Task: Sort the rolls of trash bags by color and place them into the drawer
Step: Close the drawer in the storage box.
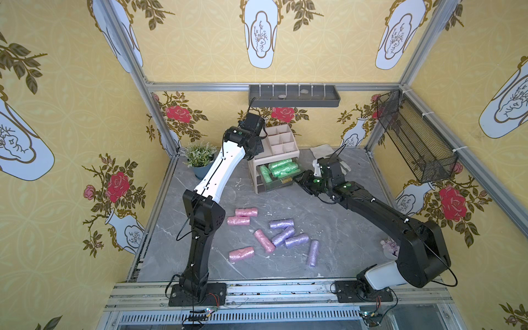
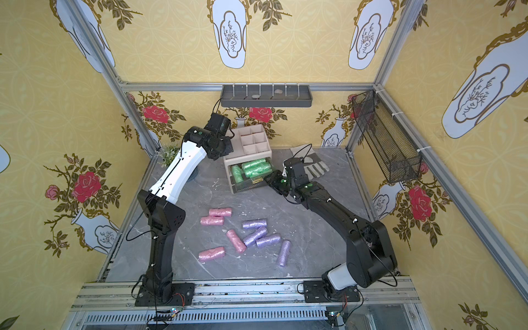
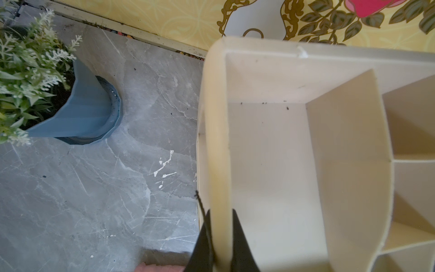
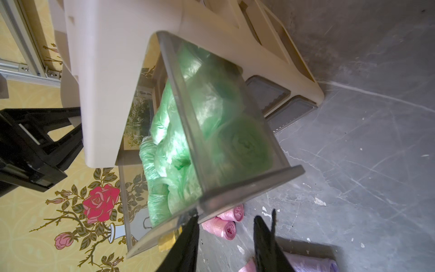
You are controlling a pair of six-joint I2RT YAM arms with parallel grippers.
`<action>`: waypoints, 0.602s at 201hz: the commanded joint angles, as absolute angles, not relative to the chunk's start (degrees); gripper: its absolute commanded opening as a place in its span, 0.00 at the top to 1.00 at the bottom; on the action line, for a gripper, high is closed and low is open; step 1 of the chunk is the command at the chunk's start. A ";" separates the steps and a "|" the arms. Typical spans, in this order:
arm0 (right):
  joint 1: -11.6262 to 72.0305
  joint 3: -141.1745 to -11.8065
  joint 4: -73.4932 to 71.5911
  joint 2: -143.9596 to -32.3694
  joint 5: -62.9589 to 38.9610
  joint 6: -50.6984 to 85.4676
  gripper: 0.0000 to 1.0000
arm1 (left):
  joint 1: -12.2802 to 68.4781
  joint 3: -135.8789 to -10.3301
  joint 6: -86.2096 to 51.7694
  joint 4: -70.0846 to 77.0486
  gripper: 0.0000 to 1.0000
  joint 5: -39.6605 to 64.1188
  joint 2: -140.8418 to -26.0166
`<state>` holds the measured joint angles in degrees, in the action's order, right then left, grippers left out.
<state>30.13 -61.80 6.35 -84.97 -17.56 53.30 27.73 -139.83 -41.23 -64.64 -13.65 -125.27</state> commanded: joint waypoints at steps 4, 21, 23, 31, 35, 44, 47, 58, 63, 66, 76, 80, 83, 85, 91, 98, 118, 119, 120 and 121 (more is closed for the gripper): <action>29.36 -63.92 2.02 -86.80 -18.21 52.69 0.60 | 27.86 -138.01 -41.22 -66.54 1.00 -10.75 -126.00; 29.36 -65.44 1.69 -88.50 -18.70 52.66 0.60 | 27.87 -137.25 -41.22 -66.11 1.00 -10.64 -125.69; 29.36 -65.58 1.61 -88.75 -18.82 52.67 0.60 | 27.86 -137.21 -41.22 -66.10 1.00 -10.70 -125.64; 29.36 -66.21 1.50 -89.49 -18.82 52.65 0.60 | 27.87 -137.03 -41.22 -66.08 1.00 -10.72 -125.60; 29.40 -66.47 1.37 -89.88 -18.97 52.68 0.60 | 27.87 -136.94 -41.22 -66.09 1.00 -10.64 -125.53; 29.47 -67.02 1.08 -90.62 -19.05 52.82 0.60 | 27.91 -136.78 -41.22 -66.09 1.00 -10.70 -125.43; 29.52 -67.30 0.99 -90.88 -19.14 52.87 0.60 | 27.89 -136.69 -41.22 -66.05 1.00 -10.69 -125.38; 29.73 -67.96 0.72 -91.52 -19.47 53.00 0.60 | 27.87 -136.43 -41.26 -65.91 1.00 -10.72 -125.25; 29.91 -68.30 0.74 -91.75 -19.43 53.08 0.60 | 27.94 -136.27 -41.20 -65.84 1.00 -10.66 -125.16; 30.03 -68.53 0.71 -91.95 -19.49 53.05 0.60 | 27.87 -136.19 -41.22 -65.83 1.00 -10.69 -125.08; 30.44 -69.02 0.58 -92.40 -19.51 53.05 0.60 | 27.91 -136.06 -41.21 -65.81 1.00 -10.71 -125.06; 30.62 -69.18 0.45 -92.52 -19.69 53.03 0.60 | 27.89 -136.05 -41.14 -65.82 1.00 -10.68 -125.07; 30.79 -69.34 0.38 -92.67 -19.78 53.00 0.60 | 27.86 -136.05 -41.13 -65.78 1.00 -10.70 -125.02; 30.90 -69.39 0.40 -92.75 -19.78 53.00 0.60 | 27.88 -136.05 -41.13 -65.82 1.00 -10.69 -125.01; 31.23 -69.63 0.22 -92.97 -20.02 53.01 0.60 | 27.86 -136.05 -41.18 -65.83 1.00 -10.64 -124.98; 31.74 -69.86 0.17 -93.20 -20.07 53.07 0.60 | 27.88 -135.97 -41.18 -65.78 1.00 -10.67 -124.98; 32.59 -70.65 0.15 -93.78 -20.21 52.85 0.60 | 27.95 -135.80 -41.14 -65.83 1.00 -10.64 -124.98; 32.60 -70.66 0.16 -93.82 -20.21 52.84 0.60 | 27.95 -135.80 -41.14 -65.83 1.00 -10.64 -124.98; 32.65 -70.70 0.17 -93.89 -20.21 52.83 0.60 | 27.95 -135.79 -41.13 -65.79 1.00 -10.59 -124.98; 32.67 -70.77 0.17 -93.92 -20.21 52.83 0.60 | 27.95 -135.75 -41.13 -65.76 1.00 -10.57 -124.98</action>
